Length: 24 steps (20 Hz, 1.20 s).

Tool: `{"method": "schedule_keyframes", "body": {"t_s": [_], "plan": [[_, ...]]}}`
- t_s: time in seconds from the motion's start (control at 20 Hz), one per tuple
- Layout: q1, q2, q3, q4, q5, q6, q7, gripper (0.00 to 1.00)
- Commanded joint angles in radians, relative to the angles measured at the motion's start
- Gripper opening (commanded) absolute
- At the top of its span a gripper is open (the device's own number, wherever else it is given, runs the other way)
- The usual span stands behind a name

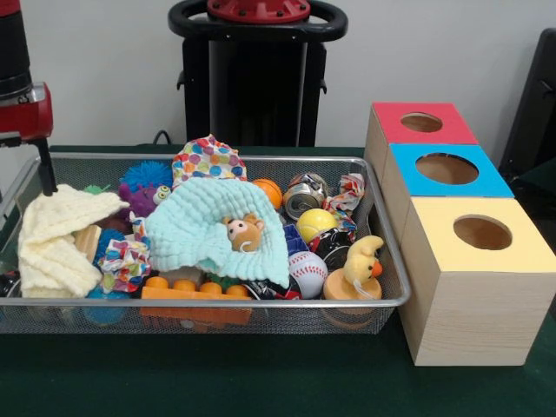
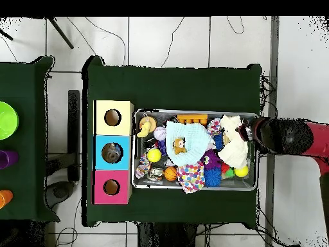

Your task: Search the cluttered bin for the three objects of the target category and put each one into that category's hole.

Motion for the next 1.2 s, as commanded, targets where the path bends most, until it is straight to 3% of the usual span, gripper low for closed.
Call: {"method": "schedule_keyframes", "body": {"t_s": [0.05,1.2], "plan": [[-0.028,0.036,-0.054,0.111,-0.067,-0.099,-0.119,1.0],[-0.064,0.109,-0.092,0.127,-0.077,-0.187,-0.119,1.0]]}}
